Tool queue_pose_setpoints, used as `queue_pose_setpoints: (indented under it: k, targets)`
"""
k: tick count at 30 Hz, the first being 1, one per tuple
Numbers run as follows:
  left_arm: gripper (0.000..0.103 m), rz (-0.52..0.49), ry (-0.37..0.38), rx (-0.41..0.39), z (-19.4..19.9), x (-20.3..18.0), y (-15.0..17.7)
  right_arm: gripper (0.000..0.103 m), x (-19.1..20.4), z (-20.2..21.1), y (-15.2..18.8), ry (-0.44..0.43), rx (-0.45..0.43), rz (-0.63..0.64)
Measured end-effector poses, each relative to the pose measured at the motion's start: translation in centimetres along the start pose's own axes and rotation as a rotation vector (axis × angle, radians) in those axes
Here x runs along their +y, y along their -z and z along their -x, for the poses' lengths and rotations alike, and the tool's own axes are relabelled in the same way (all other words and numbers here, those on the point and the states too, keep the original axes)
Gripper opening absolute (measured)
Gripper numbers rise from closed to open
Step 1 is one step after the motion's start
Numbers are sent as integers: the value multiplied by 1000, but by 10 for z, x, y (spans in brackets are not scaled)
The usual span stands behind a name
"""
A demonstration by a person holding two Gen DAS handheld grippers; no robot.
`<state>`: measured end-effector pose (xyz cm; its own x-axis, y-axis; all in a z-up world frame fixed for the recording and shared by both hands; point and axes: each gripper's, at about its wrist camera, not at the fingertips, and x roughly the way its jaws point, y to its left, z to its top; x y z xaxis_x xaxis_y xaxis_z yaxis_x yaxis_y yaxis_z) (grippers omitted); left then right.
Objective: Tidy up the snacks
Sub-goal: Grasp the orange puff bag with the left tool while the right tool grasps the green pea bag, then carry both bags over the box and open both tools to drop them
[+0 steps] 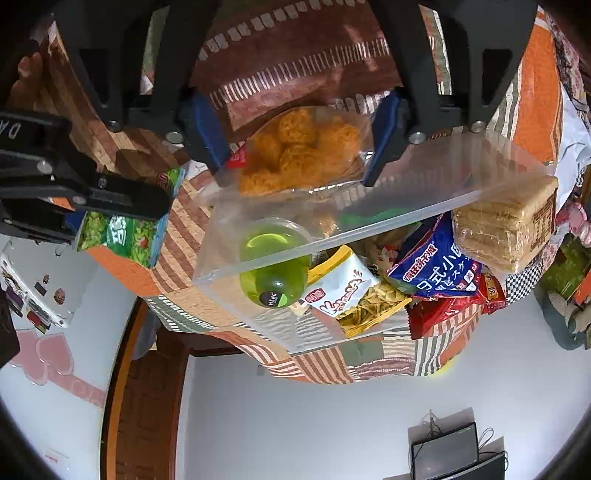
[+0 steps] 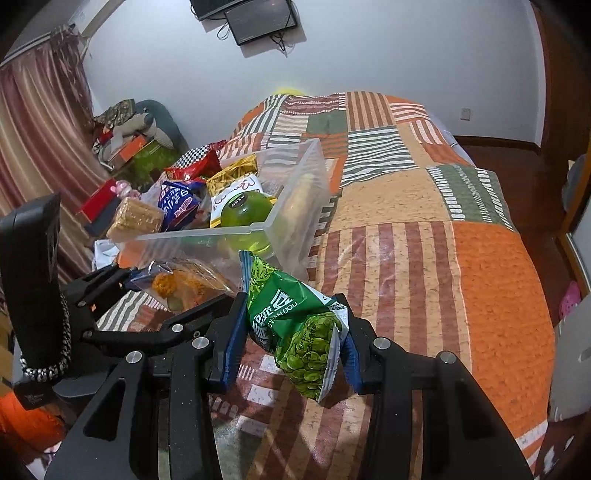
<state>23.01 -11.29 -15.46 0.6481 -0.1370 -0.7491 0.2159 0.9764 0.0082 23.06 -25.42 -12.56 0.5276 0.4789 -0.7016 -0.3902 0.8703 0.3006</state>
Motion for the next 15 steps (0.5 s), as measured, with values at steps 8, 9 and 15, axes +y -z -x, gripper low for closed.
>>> queue_pose_setpoints:
  k: [8,9,15]
  targets:
    - [59,37,32,-4,14,9,7,41,4,7,-1,0,-14,3]
    - [59,42,34,-8,18,10,8,41,4,9,-2,1,-18,3]
    - [59,51,25,-46,39,15,8,41,8,18,-7,5,-46,8]
